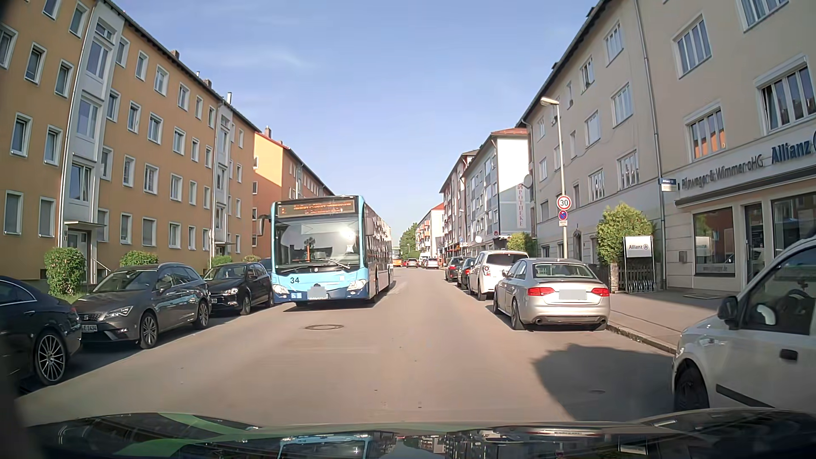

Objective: Follow the waypoints while adhering to traffic rules and regulations

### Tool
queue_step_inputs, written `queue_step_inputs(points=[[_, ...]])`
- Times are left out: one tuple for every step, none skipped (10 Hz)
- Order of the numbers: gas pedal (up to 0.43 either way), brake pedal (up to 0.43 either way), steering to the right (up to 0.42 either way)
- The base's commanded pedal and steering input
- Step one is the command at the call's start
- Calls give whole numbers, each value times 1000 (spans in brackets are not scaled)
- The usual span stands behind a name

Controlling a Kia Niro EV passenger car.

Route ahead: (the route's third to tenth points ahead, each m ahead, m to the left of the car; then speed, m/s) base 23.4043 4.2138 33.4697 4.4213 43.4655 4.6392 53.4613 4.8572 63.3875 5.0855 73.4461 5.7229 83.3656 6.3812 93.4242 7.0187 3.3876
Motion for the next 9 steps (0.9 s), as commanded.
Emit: queue_step_inputs(points=[[59, 0, 12], [67, 0, 6], [79, 0, 0], [87, 0, 0], [87, 0, 0], [87, 0, 0], [87, 0, 0], [87, 0, 0], [87, 0, -1]])
